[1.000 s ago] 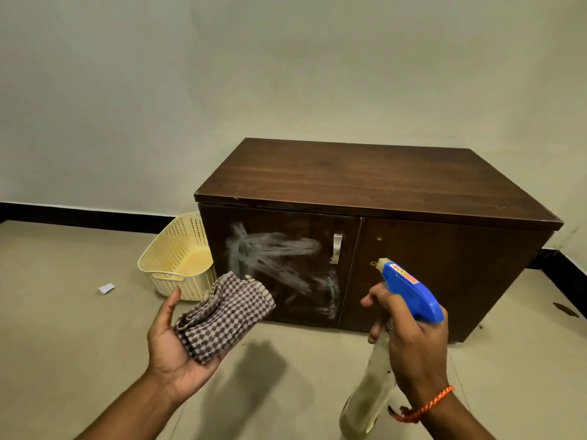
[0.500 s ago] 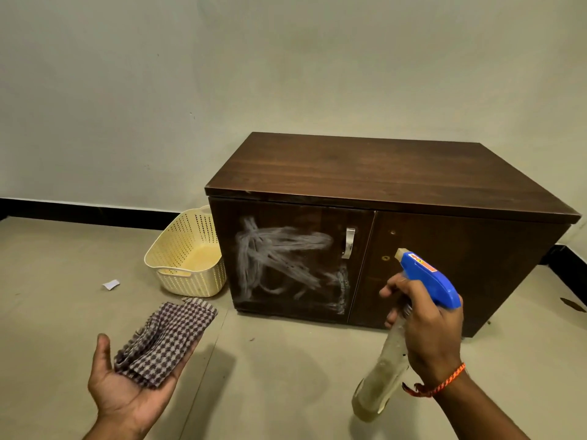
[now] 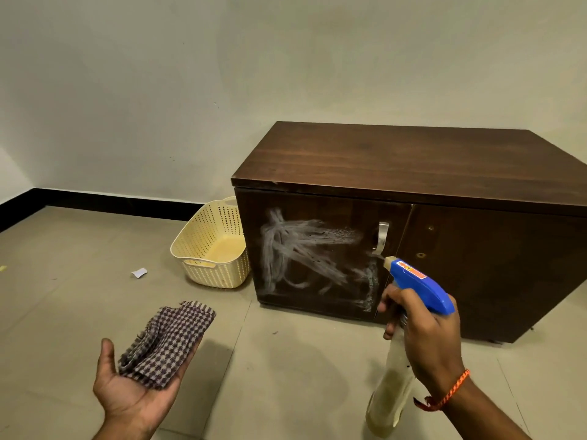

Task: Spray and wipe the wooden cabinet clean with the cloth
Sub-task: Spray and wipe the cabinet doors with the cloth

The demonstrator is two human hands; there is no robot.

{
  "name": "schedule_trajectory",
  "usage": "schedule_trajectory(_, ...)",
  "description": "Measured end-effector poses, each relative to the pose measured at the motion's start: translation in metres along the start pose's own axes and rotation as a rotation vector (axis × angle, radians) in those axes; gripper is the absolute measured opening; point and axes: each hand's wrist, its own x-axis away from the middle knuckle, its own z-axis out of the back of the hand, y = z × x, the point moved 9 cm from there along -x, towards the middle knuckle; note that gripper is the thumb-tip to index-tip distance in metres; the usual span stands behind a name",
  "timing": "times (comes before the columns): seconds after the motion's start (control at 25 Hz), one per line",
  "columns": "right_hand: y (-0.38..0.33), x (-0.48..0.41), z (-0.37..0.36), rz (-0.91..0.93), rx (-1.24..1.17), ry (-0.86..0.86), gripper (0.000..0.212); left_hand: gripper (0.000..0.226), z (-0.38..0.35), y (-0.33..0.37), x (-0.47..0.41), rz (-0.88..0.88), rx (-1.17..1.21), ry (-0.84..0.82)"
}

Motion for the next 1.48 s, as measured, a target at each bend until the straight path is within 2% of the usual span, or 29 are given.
schedule_trajectory(0.24, 0.022, 0.007, -0.024, -0.07, 0.036, -0.066, 0.026, 0.084, 0.006, 0.005, -0.006, -0.032, -0.025, 0.045)
schedule_trajectory(0.48, 0.046, 0.011, -0.011, -0.146, 0.155, -0.057, 0.027, 0.079, 0.007, 0.003, -0.012, -0.038, -0.063, 0.016)
schedule_trajectory(0.76, 0.074, 0.02, 0.053, -0.262, 0.237, 0.099, 0.022, 0.068, 0.004, -0.016, -0.014, 0.018, -0.065, -0.035)
schedule_trajectory(1.0, 0.089, 0.023, 0.079, -0.317, 0.298, 0.141, 0.02, 0.068, 0.007, -0.026, -0.012, 0.026, -0.084, -0.019)
schedule_trajectory(1.28, 0.106, 0.035, 0.062, -0.397, 0.325, 0.052, 0.02, 0.066, 0.0, -0.034, -0.012, 0.061, -0.08, -0.031)
schedule_trajectory(1.48, 0.097, 0.043, 0.021, -0.367, 0.262, -0.069, 0.023, 0.068, 0.002, -0.037, -0.014, 0.065, -0.085, -0.039)
